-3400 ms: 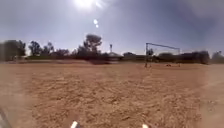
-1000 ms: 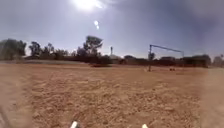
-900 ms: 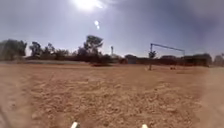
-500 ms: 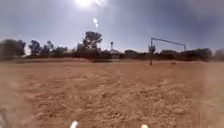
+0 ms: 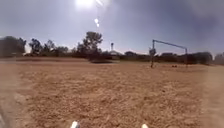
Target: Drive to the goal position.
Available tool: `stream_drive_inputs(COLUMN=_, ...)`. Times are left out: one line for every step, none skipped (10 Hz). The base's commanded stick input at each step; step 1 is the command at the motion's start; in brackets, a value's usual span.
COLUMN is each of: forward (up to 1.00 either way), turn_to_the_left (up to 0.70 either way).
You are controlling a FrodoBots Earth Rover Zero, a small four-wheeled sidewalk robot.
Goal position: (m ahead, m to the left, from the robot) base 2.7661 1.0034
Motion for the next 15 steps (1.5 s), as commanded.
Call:
stream_drive_inputs(forward=0.45, turn_to_the_left=0.0)
stream_drive_inputs(forward=0.45, turn_to_the_left=0.0)
stream_drive_inputs(forward=0.45, turn_to_the_left=0.0)
stream_drive_inputs(forward=0.45, turn_to_the_left=0.0)
stream_drive_inputs(forward=0.45, turn_to_the_left=0.0)
stream_drive_inputs(forward=0.45, turn_to_the_left=0.0)
stream_drive_inputs(forward=0.45, turn_to_the_left=0.0)
stream_drive_inputs(forward=0.45, turn_to_the_left=0.0)
stream_drive_inputs(forward=0.45, turn_to_the_left=0.0)
stream_drive_inputs(forward=0.45, turn_to_the_left=0.0)
stream_drive_inputs(forward=0.45, turn_to_the_left=0.0)
stream_drive_inputs(forward=0.45, turn_to_the_left=0.0)
stream_drive_inputs(forward=0.45, turn_to_the_left=0.0)
stream_drive_inputs(forward=0.45, turn_to_the_left=0.0)
stream_drive_inputs(forward=0.45, turn_to_the_left=0.0)
